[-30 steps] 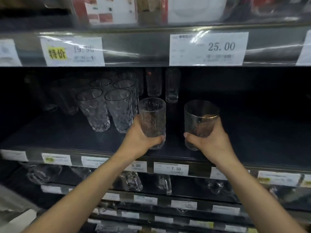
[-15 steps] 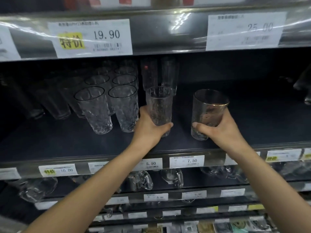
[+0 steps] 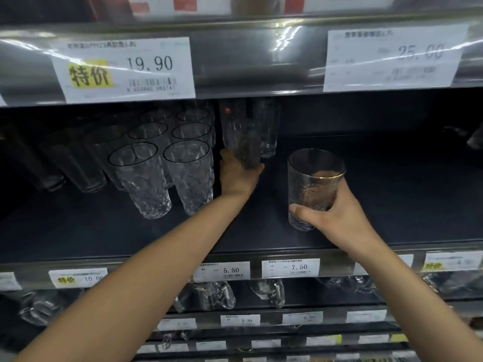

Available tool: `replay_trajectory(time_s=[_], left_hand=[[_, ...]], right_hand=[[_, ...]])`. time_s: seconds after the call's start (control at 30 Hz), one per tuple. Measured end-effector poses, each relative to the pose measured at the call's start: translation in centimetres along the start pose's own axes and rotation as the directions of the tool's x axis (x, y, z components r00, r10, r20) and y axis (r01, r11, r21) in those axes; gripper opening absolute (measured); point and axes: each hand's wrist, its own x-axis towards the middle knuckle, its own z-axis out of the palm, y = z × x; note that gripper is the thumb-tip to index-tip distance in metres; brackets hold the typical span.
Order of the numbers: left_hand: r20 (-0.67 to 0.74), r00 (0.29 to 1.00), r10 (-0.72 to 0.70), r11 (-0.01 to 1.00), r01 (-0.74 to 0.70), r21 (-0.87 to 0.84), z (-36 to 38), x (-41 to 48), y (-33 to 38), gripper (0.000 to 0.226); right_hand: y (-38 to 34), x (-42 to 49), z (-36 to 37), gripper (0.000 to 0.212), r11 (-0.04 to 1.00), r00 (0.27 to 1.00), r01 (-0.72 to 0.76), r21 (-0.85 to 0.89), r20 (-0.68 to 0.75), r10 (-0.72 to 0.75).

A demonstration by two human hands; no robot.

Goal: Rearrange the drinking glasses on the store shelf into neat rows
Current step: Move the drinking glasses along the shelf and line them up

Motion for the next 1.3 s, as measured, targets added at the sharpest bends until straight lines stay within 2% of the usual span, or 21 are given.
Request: replay_trajectory(time_s=[0.4, 0.67, 0.93, 1.3], left_hand=[[-0.171, 0.985, -0.021, 0.995, 0.004, -0.101, 2.1, 5.0, -2.0, 0.063], [-0.202, 0.977, -0.063, 0.992, 0.039, -0.119, 3.2, 7.5, -3.3, 0.07], [-0.216, 0.976, -0.028, 0.995, 0.007, -0.096, 3.0, 7.4, -2.7, 0.086], [-0.21, 0.978, 0.016, 0.999, -0.024, -0.034, 3.0, 7.1, -2.4, 0.085]], right_hand=[[0.1, 0.0, -0.1, 0.055, 1.0, 1.0, 0.013, -0.023, 0.017, -0.012], [0.1, 0.0, 0.0, 0.056, 0.999, 1.0, 0.019, -0.037, 0.005, -0.019], [0.1, -0.1, 0.3, 0.056, 0.999, 1.0, 0.018, -0.04, -0.012, -0.019], [0.4, 0.0, 0.4, 0.062, 0.998, 0.999, 0.029, -0.06, -0.035, -0.031]])
